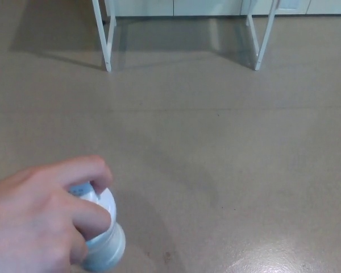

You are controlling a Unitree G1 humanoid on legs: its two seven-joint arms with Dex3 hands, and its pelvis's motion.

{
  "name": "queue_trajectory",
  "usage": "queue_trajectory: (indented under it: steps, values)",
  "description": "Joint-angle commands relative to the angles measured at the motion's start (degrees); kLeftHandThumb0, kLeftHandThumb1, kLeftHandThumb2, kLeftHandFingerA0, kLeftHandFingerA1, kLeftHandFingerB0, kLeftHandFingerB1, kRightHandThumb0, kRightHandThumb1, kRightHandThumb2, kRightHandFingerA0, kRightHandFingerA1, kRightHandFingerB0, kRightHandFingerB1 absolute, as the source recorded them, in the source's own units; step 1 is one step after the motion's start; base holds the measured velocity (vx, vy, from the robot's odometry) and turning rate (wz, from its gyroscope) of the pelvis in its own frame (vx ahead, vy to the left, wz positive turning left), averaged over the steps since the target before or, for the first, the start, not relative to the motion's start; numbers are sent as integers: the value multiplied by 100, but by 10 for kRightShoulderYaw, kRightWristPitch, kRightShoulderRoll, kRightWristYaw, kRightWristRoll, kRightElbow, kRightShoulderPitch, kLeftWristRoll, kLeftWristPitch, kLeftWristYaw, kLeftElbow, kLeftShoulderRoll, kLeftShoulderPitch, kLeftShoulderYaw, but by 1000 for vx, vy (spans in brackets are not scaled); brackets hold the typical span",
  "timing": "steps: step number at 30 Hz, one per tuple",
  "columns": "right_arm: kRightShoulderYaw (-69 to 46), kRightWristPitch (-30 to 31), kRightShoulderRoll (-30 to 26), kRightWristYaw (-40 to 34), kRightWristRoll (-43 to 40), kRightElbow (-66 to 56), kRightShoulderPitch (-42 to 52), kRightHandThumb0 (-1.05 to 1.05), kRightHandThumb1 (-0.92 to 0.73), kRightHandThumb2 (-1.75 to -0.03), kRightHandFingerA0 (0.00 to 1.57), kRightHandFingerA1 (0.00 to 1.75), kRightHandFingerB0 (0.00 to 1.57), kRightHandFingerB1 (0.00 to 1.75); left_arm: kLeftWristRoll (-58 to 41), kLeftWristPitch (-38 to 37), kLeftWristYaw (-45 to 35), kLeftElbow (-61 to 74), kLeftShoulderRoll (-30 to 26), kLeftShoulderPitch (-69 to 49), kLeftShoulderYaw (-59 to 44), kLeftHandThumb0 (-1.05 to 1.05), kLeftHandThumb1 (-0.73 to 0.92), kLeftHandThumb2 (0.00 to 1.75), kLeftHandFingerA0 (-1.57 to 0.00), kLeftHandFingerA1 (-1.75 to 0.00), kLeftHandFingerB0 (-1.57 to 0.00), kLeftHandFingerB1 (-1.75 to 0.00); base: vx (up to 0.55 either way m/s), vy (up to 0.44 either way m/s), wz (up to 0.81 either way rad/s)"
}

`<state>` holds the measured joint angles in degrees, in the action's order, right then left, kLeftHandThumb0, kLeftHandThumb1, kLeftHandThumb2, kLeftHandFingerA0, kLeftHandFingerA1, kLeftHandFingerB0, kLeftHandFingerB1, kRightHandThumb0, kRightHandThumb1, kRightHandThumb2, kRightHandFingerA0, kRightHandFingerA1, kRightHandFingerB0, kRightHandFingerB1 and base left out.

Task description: The robot picks up a bottle from a person using its left hand and walk towards the table in frontand put the bottle on the table.

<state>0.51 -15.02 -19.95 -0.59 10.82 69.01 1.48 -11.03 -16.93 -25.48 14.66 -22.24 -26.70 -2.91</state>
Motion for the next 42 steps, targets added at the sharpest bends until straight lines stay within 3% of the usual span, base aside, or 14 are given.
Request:
queue_trajectory:
  steps: [1, 4, 6, 8, 12, 14, 16, 17, 18, 19, 22, 25, 31, 42]
  values:
    - [6, 2, -6, -2, 4, 5, 9, -27, -68, -60, 56, 45, 38, 36, -75, 109, -64, 140, -51, -4, 48, -56, 34, 77, 0, -22, 0, -15, 0, 0, 0]
    - [8, 3, -6, 0, 3, 4, 9, -27, -68, -60, 58, 46, 38, 36, -67, 122, -57, 130, -43, 26, 65, -63, 32, 65, -5, -24, 0, -15, 0, 0, 0]
    - [9, 2, -5, -1, 2, 3, 9, -27, -68, -60, 59, 46, 39, 36, -52, 120, -50, 120, -37, 45, 73, -55, 33, 78, 0, -28, 0, -19, 0, 0, 0]
    - [10, 4, -5, 2, 1, 6, 7, -28, -68, -60, 58, 45, 38, 36, -46, 120, -46, 115, -31, 57, 79, -65, 41, 57, -4, -26, 0, -20, 0, 0, 0]
    - [15, 2, -8, -2, 6, 6, 4, -29, -68, -60, 65, 48, 41, 36, -18, 144, -20, 114, -14, 88, 96, -59, 39, 77, -6, -33, -5, -14, 0, 0, 0]
    - [15, 3, -7, -4, 5, 7, 2, -29, -68, -60, 64, 48, 41, 37, -5, 148, -10, 112, -6, 98, 102, -68, 47, 56, -10, -30, -2, -21, 0, 0, 0]
    - [17, 6, -5, -5, 5, 7, 0, -29, -68, -60, 64, 48, 42, 37, 8, 168, 16, 123, 16, 104, 114, -62, 48, 78, -39, -53, -5, -27, 0, 0, 0]
    - [17, 6, -4, -5, 5, 7, 0, -29, -68, -60, 64, 48, 42, 37, 14, 166, 24, 124, 26, 105, 116, -62, 48, 78, -39, -53, -5, -27, 0, 0, 0]
    - [17, 7, -3, -4, 4, 8, -1, -29, -68, -60, 62, 47, 43, 37, 39, 156, 42, 124, 40, 106, 121, -41, 73, 62, -82, -50, -23, -29, 0, 0, 0]
    - [16, 5, -3, -4, 3, 7, 0, -28, -69, -60, 59, 46, 42, 37, 58, 154, 55, 126, 49, 108, 126, -26, 82, 64, -113, -74, -66, -47, 0, 0, 0]
    - [15, 2, -3, -1, 1, 5, -1, -28, -68, -60, 59, 46, 42, 37, 97, 146, 85, 125, 79, 108, 140, -24, 76, 71, -113, -95, -80, -70, 0, 0, 0]
    - [16, 2, -4, -1, 2, 6, -4, -28, -69, -60, 59, 46, 42, 37, 128, 141, 105, 126, 97, 100, 148, -23, 75, 78, -106, -113, -70, -97, 0, 0, 0]
    - [22, 2, -7, 3, 7, 8, -8, -28, -69, -60, 55, 44, 42, 37, 145, 129, 112, 125, 106, 85, 155, -24, 81, 72, -94, -130, -63, -98, 0, 0, 0]
    - [29, -3, -5, 6, 5, 12, 2, -29, -69, -60, 57, 46, 44, 37, 145, 124, 107, 128, 106, 59, 157, -24, 80, 72, -95, -126, -62, -99, 0, 0, 0]
